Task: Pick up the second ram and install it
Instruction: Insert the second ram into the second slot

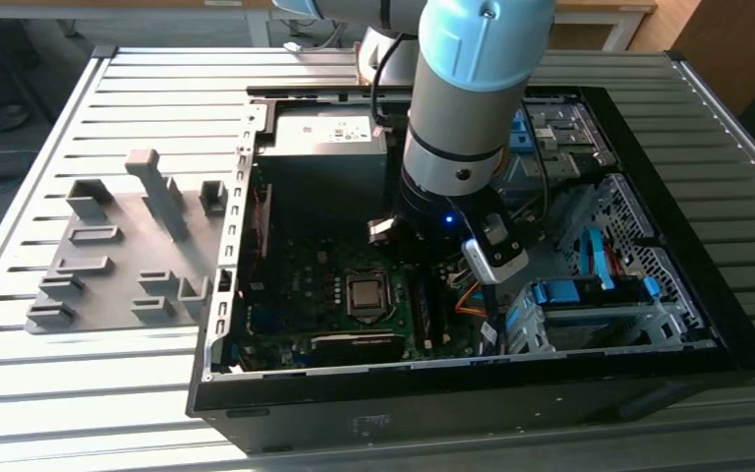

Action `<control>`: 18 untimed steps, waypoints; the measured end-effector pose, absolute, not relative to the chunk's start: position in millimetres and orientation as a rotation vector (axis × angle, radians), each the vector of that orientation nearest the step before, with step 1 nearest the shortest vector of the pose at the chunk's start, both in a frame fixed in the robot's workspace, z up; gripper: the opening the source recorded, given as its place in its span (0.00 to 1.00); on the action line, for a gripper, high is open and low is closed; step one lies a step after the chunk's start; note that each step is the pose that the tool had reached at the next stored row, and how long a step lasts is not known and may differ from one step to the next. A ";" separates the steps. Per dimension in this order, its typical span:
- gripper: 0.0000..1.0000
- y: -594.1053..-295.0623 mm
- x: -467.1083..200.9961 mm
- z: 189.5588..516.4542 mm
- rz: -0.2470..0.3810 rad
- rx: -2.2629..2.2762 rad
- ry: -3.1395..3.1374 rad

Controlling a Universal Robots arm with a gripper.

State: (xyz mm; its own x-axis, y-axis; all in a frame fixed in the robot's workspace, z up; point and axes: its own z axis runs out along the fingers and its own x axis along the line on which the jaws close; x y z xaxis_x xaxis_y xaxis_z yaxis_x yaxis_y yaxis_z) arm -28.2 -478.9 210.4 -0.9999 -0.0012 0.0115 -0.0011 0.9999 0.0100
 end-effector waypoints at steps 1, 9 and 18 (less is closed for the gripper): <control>0.14 -478.9 -28.2 209.9 -0.016 0.002 -3.130; 0.14 -479.0 -28.3 205.1 -0.018 0.002 -3.126; 0.14 -478.9 -28.2 204.3 -0.020 0.002 -3.127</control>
State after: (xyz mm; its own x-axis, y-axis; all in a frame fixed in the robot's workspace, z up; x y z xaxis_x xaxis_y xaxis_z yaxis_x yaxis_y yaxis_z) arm -28.2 -478.9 204.3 -0.9999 -0.0012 0.0150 -0.0010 0.9999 0.0125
